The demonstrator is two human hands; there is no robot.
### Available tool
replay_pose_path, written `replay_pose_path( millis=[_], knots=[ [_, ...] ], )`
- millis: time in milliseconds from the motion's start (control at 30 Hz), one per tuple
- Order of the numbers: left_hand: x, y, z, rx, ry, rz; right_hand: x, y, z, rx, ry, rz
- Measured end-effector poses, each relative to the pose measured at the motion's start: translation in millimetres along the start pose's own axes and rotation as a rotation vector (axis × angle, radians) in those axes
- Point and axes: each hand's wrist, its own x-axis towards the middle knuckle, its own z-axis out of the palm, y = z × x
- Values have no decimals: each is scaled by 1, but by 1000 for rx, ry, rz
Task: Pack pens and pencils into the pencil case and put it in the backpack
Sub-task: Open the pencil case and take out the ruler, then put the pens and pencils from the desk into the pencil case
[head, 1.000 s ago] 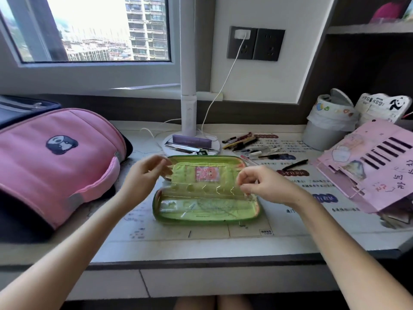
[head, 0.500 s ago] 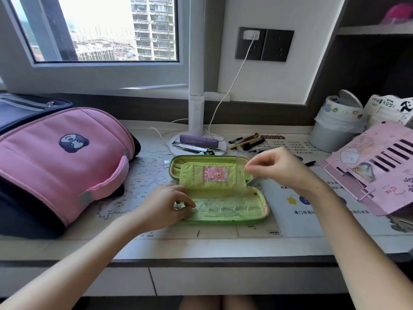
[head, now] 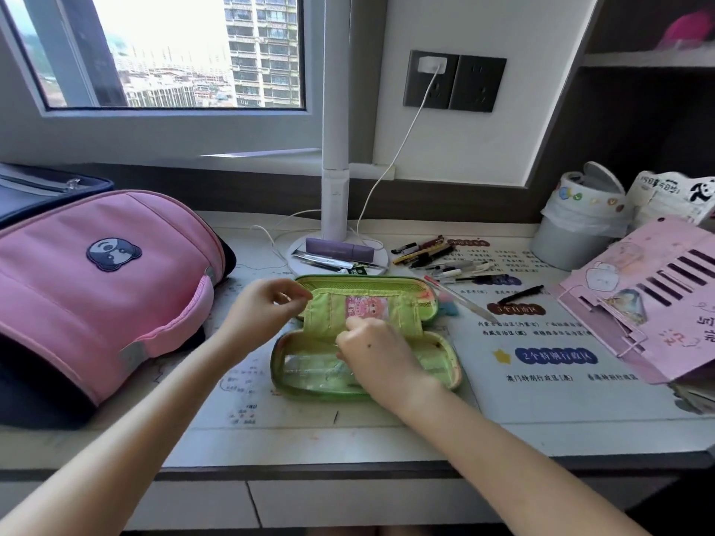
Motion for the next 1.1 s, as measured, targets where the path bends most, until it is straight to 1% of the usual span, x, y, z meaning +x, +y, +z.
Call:
replay_pose_path(
  millis=[133, 167, 200, 233, 267, 300, 333, 367, 400, 433, 467, 533, 600, 667, 733, 833, 900, 1000, 1067, 1100],
  knots=[
    [10, 3, 7, -13, -10, -14, -3, -6, 0, 83, -64, -64],
    [14, 4, 10, -21, -20, -15, -5, -1, -2, 136, -92, -60],
    [18, 4, 13, -27, -30, -15, -9, 5, -6, 239, -111, -39],
    [23, 4, 15, -27, -39, -11, -12, 14, -11, 363, -95, 12],
    [26, 4, 17, -24, -46, -4, -16, 28, -16, 458, -34, 98],
    [30, 5, 18, -18, -51, 9, -20, 46, -19, 500, 86, 212],
    [36, 5, 21, -3, -54, 26, -21, 68, -19, 481, 233, 330],
    [38, 5, 22, 34, -55, 43, -22, 91, -16, 408, 345, 434],
    [44, 6, 26, 77, -57, 63, -21, 118, -12, 305, 391, 527],
    [48, 7, 30, 119, -56, 80, -18, 142, -5, 215, 355, 610],
    [50, 9, 33, 142, -54, 96, -15, 164, 3, 156, 275, 670],
    [59, 12, 41, 161, -60, 128, -8, 197, 15, 120, 117, 718],
    [69, 16, 49, 168, -77, 149, 1, 213, 19, 106, 6, 696],
    [79, 18, 55, 171, -83, 169, 11, 223, 21, 114, -44, 669],
    [86, 21, 61, 175, -89, 182, 14, 223, 17, 161, -89, 661],
    [97, 25, 68, 188, -95, 196, 12, 217, 16, 249, -211, 631],
    [102, 28, 71, 207, -107, 208, 9, 214, 16, 276, -229, 620],
    [103, 28, 71, 261, -128, 202, 4, 207, 12, 210, -256, 619],
    [97, 23, 67, 365, -126, 222, 0, 201, 9, 205, -220, 629],
    [92, 20, 63, 450, -141, 239, -2, 199, 8, 218, -163, 637]
  ],
)
